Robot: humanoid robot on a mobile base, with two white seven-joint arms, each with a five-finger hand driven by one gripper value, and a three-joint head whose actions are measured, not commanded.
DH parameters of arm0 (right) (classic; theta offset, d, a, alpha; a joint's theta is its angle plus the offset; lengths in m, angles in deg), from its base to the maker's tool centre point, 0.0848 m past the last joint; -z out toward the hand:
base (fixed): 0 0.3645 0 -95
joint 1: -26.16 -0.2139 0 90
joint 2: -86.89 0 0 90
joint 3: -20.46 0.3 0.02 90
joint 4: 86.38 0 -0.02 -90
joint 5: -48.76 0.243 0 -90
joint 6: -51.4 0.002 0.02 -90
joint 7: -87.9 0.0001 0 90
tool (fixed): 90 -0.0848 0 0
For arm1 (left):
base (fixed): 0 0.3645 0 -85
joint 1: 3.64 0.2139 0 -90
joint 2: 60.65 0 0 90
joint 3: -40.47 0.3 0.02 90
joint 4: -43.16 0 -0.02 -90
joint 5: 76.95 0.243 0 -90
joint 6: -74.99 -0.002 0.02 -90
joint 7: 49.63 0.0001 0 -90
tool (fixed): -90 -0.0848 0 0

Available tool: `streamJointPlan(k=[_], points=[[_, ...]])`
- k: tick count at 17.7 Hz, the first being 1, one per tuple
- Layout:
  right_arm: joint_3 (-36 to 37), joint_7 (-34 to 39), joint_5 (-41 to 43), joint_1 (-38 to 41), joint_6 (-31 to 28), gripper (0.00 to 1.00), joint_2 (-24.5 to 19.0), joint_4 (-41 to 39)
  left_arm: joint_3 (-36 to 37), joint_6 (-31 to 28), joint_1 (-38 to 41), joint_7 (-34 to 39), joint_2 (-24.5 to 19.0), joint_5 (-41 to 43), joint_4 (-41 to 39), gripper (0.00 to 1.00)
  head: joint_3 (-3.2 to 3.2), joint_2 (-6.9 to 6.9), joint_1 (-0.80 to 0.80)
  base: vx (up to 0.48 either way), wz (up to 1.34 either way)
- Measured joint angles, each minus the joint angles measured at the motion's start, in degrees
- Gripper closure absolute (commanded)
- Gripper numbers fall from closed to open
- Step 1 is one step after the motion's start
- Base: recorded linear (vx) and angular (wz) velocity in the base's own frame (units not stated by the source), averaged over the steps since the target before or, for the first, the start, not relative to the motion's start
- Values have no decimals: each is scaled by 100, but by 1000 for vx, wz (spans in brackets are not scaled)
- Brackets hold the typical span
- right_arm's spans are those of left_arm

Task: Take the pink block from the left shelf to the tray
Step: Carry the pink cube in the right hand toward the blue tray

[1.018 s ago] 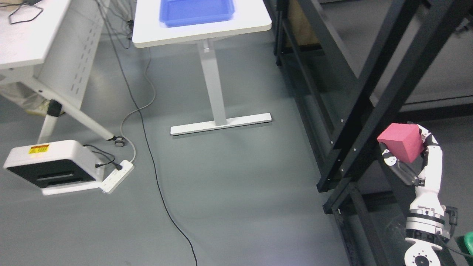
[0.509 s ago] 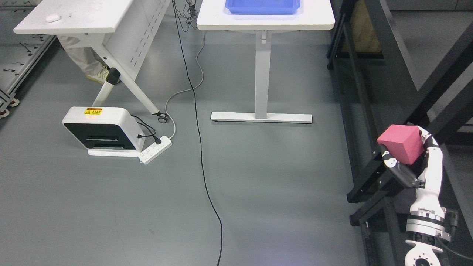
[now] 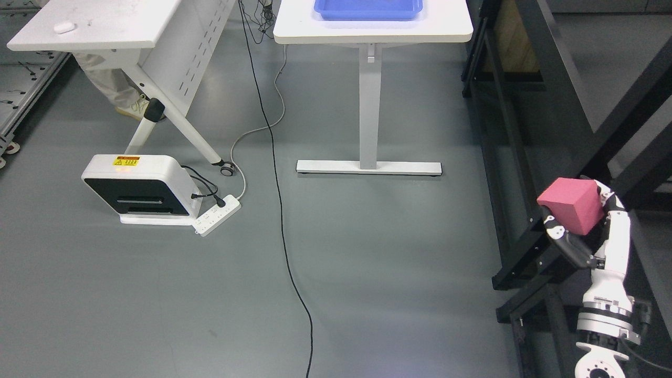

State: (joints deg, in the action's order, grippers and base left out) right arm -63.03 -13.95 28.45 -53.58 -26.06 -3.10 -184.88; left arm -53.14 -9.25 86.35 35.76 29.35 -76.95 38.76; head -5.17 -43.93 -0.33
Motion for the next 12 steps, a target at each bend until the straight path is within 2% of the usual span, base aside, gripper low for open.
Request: streamJointPlan(k=[8,12], points=[[-5,-11,1,20,58,90,-1,-1,0,0,2,0,0,0,0,0,0,0,0,78,294],[-6,5,1,28,63,90,-1,-2,0,0,3,0,0,0,1,0,0,0,0,183,375]])
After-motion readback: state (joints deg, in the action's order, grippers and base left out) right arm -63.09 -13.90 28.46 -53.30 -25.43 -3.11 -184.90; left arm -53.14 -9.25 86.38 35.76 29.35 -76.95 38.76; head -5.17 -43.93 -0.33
